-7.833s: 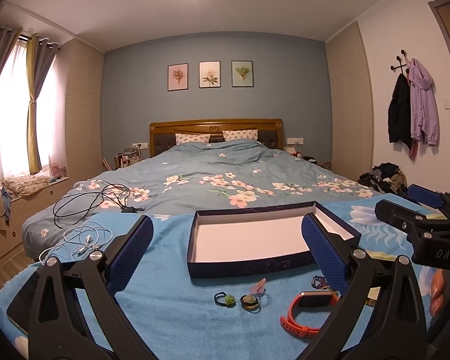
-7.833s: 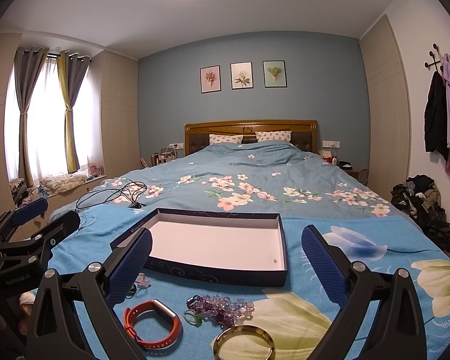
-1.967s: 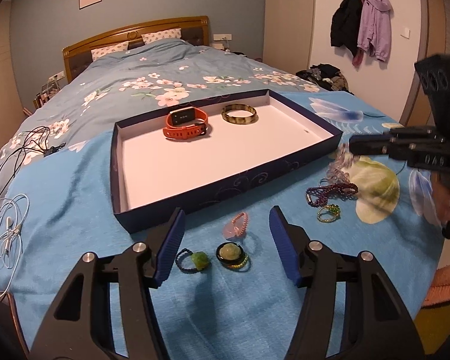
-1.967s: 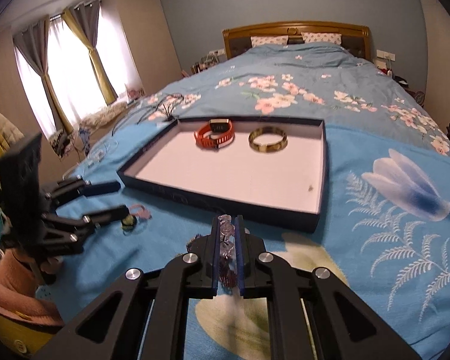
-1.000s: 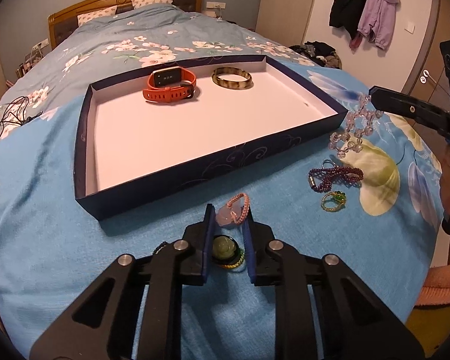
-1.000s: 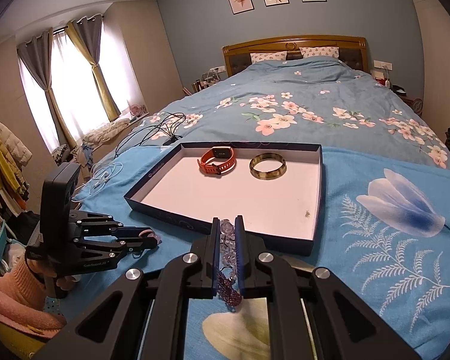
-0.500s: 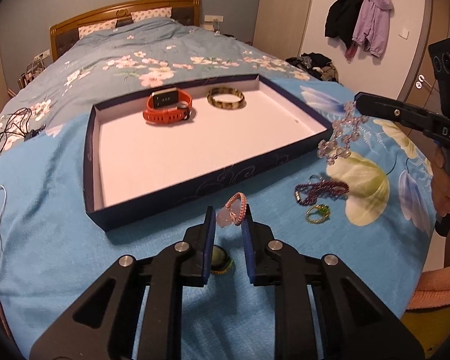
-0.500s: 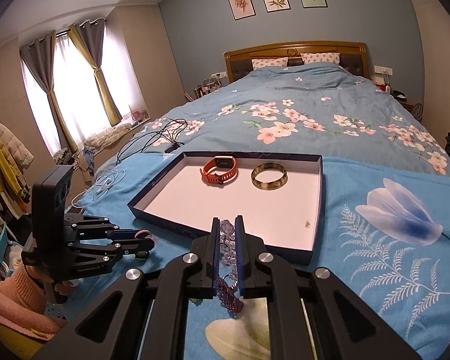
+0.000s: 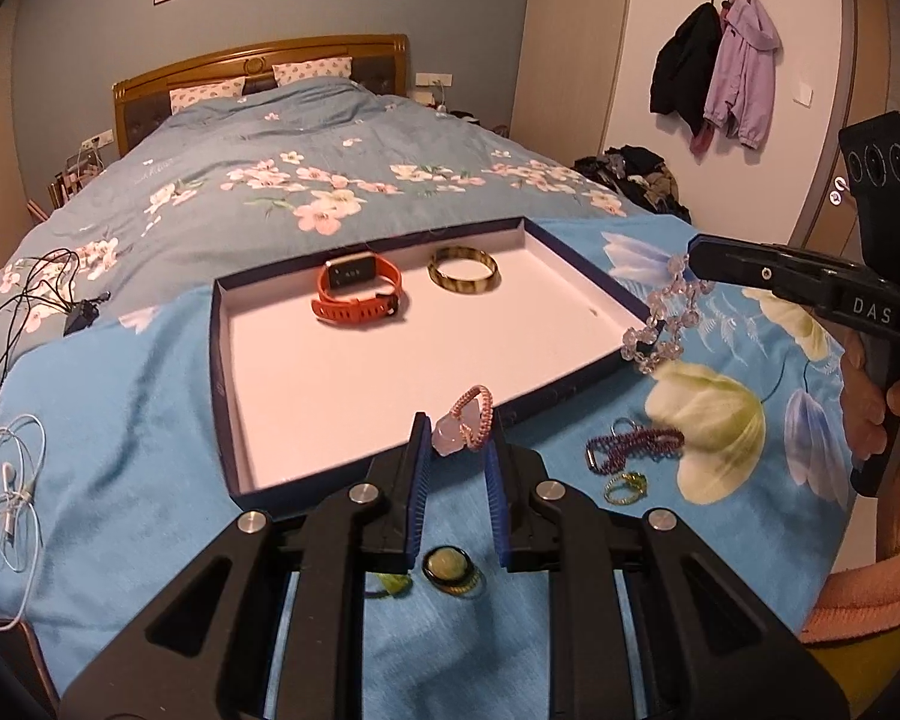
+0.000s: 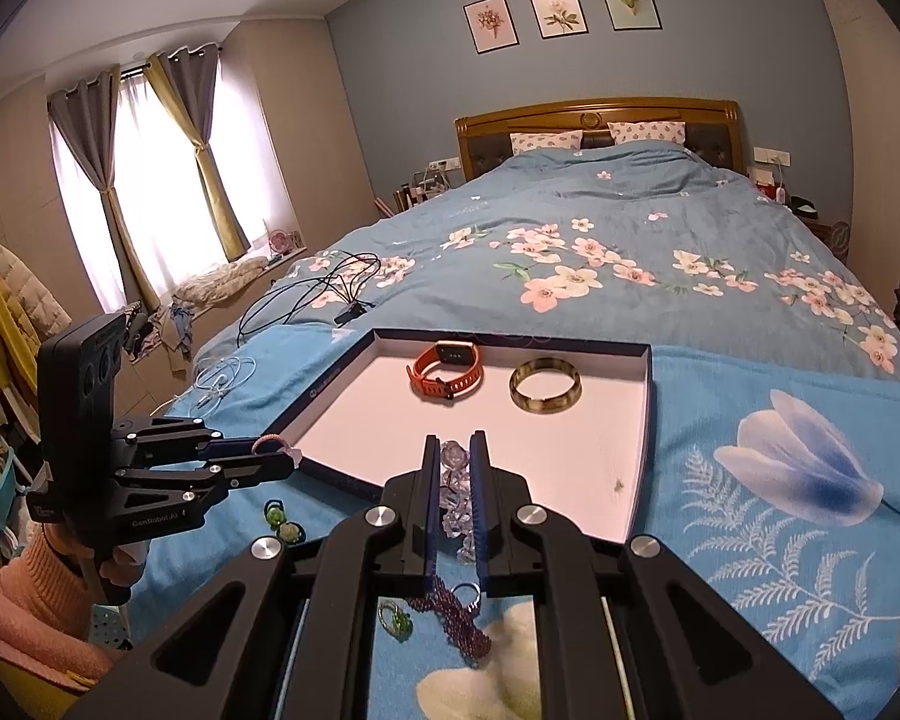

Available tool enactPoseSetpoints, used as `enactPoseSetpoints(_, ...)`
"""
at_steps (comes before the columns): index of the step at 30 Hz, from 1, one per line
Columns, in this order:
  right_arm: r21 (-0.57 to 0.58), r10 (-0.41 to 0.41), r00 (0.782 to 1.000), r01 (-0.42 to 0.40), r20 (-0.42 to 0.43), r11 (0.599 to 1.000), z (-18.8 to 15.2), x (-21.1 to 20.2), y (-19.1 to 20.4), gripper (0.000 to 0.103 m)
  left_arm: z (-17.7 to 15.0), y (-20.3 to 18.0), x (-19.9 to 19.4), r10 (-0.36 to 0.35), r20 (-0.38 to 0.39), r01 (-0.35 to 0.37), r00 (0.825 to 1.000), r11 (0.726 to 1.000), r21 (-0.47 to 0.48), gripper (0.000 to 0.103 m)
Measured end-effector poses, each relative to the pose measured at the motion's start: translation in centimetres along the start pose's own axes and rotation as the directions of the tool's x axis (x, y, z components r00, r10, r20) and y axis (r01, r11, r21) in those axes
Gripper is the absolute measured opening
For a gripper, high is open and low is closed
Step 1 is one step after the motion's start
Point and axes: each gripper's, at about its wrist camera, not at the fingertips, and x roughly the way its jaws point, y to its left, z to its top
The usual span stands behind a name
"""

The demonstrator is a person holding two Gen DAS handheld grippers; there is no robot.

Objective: Organize jewelry
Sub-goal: 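Grasp the pink ring with the left gripper while the right lifts the crystal bracelet, then lower the crystal bracelet into the box with the right gripper while the left drops the pink ring in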

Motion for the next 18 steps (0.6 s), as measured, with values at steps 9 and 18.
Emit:
enactPoseSetpoints(9,-0.007,0.002,1.000,-0.002,0.008,1.000,1.3,1.1,0.2,0.008,1.1,0.7,0.5,0.017,0.010,-0.017,1.000,1.000,-0.001,0.018)
enactPoseSetpoints(18,0.008,0.005,1.000,-0.005,0.009,1.000,2.8,3.2,-0.5,0.008,2.3,1.5,2.4,0.045,-0.002,-0.045,0.999,0.999,-0.001,0.018)
